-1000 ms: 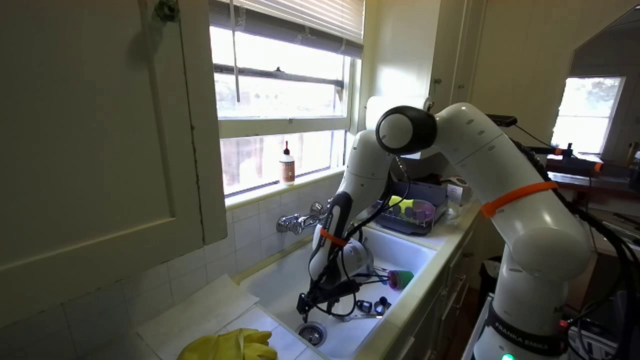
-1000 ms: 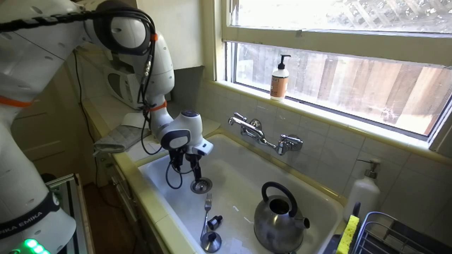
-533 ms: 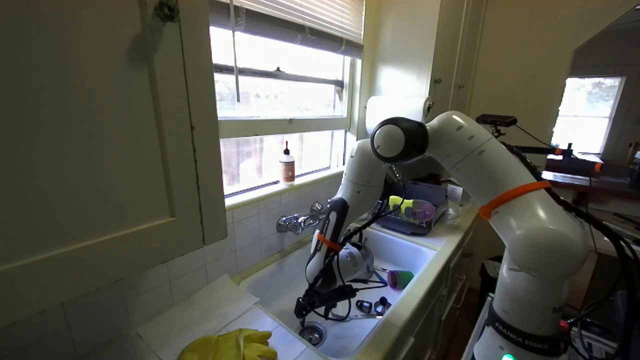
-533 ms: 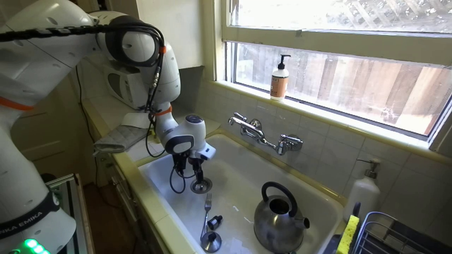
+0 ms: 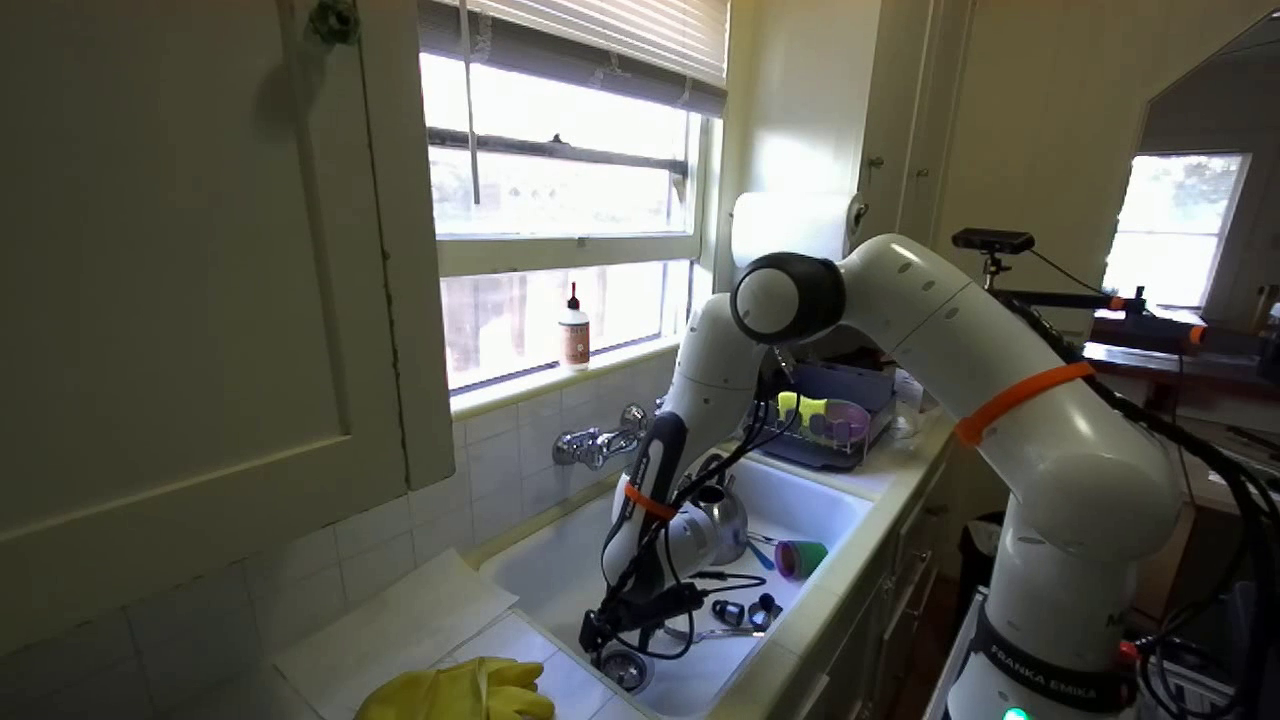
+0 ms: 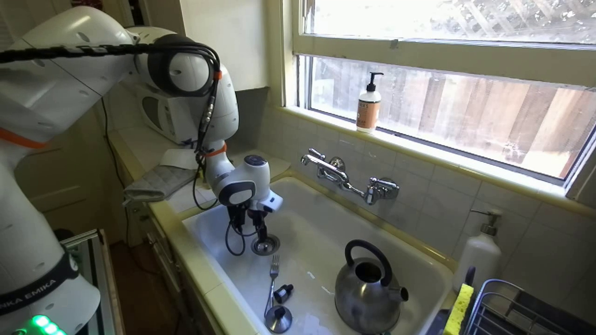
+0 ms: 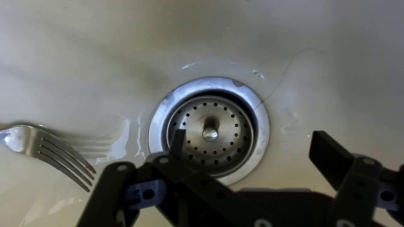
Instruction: Remove the plug from the drain.
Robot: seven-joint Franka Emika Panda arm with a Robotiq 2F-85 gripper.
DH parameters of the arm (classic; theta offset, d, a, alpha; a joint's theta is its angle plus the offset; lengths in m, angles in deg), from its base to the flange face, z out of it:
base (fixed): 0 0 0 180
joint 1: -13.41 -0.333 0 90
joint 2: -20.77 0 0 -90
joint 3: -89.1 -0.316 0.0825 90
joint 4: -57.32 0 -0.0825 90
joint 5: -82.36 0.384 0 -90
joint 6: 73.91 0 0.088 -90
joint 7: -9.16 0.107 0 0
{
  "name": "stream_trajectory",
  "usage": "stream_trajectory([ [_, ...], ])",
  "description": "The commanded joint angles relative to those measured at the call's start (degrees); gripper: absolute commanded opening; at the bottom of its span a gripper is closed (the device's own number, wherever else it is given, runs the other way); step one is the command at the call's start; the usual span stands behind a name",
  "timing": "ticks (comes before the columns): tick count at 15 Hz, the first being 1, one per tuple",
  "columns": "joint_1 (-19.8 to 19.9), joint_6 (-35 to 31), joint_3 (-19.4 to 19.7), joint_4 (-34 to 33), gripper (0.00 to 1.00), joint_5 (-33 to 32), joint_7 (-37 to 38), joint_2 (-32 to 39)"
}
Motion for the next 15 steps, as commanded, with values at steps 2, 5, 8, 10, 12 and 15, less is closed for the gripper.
stream_trajectory([
  [2, -0.6, -4.2, 0.2, -4.7, 1.00, -0.2, -0.4, 5.7],
  [5, -0.3, -7.2, -0.5, -6.6, 0.68, -0.4, -0.6, 8.0],
  [8, -0.1, -8.7, -0.9, -8.3, 0.42, -0.5, -0.7, 9.8],
  [10, 0.1, -9.4, -1.2, -9.0, 0.28, -0.6, -0.8, 10.7],
  [12, 0.5, -9.8, -1.6, -9.8, 0.12, -0.7, -1.0, 11.4],
  [15, 1.2, -9.7, -2.3, -9.9, 0.00, -0.9, -1.4, 11.6],
])
